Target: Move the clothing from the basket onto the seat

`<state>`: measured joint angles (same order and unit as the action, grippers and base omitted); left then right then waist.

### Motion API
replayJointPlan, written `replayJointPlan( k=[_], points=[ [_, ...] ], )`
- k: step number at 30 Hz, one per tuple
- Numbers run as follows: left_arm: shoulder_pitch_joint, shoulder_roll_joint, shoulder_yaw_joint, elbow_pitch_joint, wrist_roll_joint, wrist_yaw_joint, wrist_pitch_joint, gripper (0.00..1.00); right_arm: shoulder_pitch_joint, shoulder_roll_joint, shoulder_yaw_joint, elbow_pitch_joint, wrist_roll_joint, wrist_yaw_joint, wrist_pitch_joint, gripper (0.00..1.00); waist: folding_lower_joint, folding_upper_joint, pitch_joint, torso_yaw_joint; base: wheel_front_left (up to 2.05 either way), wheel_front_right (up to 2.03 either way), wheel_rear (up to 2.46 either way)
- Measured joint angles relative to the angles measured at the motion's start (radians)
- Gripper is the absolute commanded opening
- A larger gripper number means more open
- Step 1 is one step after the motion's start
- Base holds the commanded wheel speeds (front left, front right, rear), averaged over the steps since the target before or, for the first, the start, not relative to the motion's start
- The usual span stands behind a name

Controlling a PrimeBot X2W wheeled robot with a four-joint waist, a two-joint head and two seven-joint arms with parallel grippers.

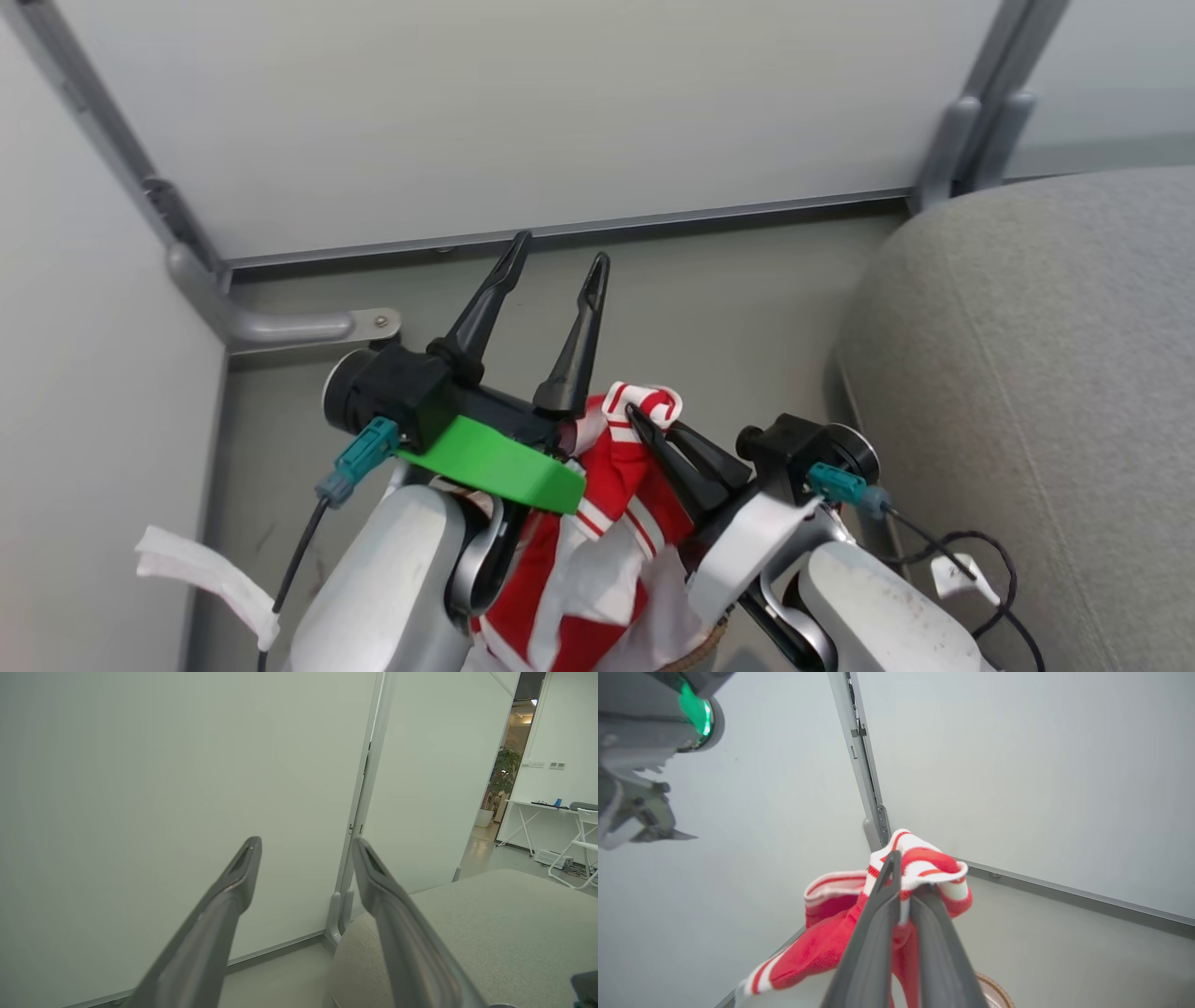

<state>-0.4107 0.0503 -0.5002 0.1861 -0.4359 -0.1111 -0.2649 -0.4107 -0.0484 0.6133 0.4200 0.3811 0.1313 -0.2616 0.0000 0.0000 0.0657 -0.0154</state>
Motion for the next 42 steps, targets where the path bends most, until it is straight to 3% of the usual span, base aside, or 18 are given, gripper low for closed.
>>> replayJointPlan(
  k=[16,21,24,30,34,42],
  points=[
    [0.107,-0.001,0.124,0.042,0.078,-0.017,0.0,1.0,0.12,-0.002,-0.123,-0.191,-0.075,0.0,0.0,0.0,0.0,0.0,0.013,-0.314,0.0,0.0,0.0],
    [0.12,-0.001,0.114,0.039,0.078,-0.018,0.0,1.0,0.141,-0.002,-0.155,-0.224,-0.099,0.0,0.0,0.0,0.0,0.0,0.017,-0.409,0.0,0.0,0.0],
    [0.124,-0.002,0.071,0.036,0.078,-0.018,0.0,1.0,0.162,-0.002,-0.227,-0.265,-0.129,0.0,0.0,0.0,0.0,0.0,0.023,-0.473,0.0,0.0,0.0],
    [0.106,-0.003,0.018,0.049,0.078,-0.018,0.0,1.0,0.181,-0.012,-0.33,-0.343,-0.187,0.0,0.0,0.0,0.0,0.0,0.062,-0.519,0.0,0.0,0.0],
    [0.092,0.004,-0.011,0.056,0.08,-0.018,0.0,1.0,0.134,-0.078,-0.381,-0.387,-0.244,0.0,0.0,0.0,0.0,0.0001,0.097,-0.531,0.0,0.0,0.0],
    [0.059,0.053,-0.025,0.031,0.089,-0.018,0.0,1.0,-0.198,-0.24,-0.436,-0.356,-0.301,0.0,0.0,0.0,0.0,0.0001,0.188,-0.541,0.0,0.0,0.0]
  ],
)
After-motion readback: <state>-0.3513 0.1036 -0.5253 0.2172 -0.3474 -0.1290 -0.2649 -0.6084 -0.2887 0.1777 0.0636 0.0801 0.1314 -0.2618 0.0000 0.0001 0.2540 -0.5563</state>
